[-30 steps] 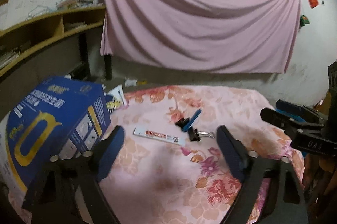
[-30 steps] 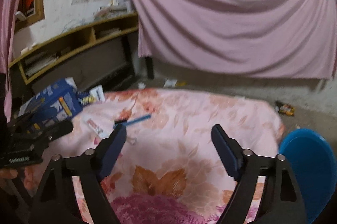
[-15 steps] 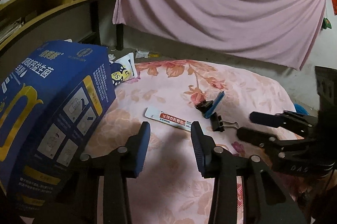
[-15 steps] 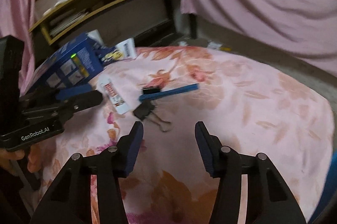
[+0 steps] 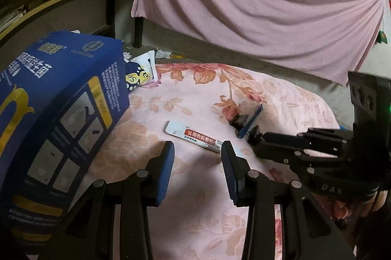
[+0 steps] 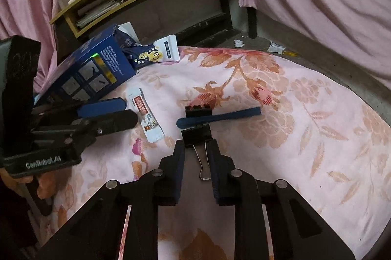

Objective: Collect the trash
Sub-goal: 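Grasp the black binder clip with the right gripper while the left gripper grasps the white tube, then lift the tube and clip and carry both over the blue basin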

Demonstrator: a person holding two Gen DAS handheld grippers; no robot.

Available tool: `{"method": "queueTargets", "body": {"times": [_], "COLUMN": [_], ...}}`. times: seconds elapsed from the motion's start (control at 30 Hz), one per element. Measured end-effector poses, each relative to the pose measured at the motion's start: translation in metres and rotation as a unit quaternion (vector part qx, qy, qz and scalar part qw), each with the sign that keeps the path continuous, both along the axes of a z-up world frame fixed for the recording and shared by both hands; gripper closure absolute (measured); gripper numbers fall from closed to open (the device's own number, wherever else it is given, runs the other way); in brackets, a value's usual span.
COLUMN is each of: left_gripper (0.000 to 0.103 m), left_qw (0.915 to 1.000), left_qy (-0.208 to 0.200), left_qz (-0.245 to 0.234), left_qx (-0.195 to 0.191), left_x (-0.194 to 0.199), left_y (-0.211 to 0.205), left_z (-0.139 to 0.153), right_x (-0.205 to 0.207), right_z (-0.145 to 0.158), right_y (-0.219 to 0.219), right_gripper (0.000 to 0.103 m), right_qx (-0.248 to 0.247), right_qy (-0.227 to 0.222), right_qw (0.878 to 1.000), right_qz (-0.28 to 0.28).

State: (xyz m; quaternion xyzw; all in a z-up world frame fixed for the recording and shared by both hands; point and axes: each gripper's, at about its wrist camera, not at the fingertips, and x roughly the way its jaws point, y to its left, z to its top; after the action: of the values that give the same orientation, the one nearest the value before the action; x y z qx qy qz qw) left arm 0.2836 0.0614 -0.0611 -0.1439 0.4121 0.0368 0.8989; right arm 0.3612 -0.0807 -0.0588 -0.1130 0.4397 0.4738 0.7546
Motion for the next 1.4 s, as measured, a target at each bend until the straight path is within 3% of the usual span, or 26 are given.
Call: {"method": "queueTargets", "body": {"times": [0.13,0.33,0.53,0.7,0.93,1.07,1.17,1.4], "left_gripper": [0.066,0.049,0.048,0.062,0.102,0.102,0.102,0.102], "left_qw": [1.0000,0.9992,0.9970,0.9959,0.9973,0.9975,0.9987,0.9924], "left_qy": [0.008,0.028,0.040,0.039,0.031,0.019,-0.003,-0.103], "left_qz": [-0.001,0.005,0.015,0.014,-0.016,-0.030,-0.033,-0.056], "left_qx": [-0.001,0.028,0.064,0.081,0.065,0.062,0.037,0.036], "left_x": [0.008,0.028,0.041,0.037,0.025,0.016,0.005,-0.020], "left_y": [-0.003,-0.015,-0.025,-0.023,-0.026,-0.033,-0.037,-0.059], "left_z": [-0.002,-0.006,-0.013,-0.016,-0.017,-0.012,-0.005,0.044], "right_x": [-0.004,-0.013,-0.014,-0.013,-0.022,-0.033,-0.044,-0.073], "right_z": [0.002,0.005,0.005,0.006,0.008,0.013,0.016,0.047], "right_y": [-0.017,-0.047,-0.061,-0.063,-0.068,-0.077,-0.083,-0.104], "right_gripper": [0.086,0.086,0.086,0.086,0.086,0.086,0.086,0.086], "right_qx": [-0.002,-0.003,0.008,0.009,0.007,0.022,0.028,0.082], "right_qy": [-0.004,-0.013,-0.007,-0.009,-0.010,-0.015,-0.024,-0.091], "right_qw": [0.999,0.997,0.995,0.993,0.990,0.988,0.985,0.970], "right_qz": [-0.032,-0.082,-0.104,-0.116,-0.137,-0.154,-0.167,-0.211]}}
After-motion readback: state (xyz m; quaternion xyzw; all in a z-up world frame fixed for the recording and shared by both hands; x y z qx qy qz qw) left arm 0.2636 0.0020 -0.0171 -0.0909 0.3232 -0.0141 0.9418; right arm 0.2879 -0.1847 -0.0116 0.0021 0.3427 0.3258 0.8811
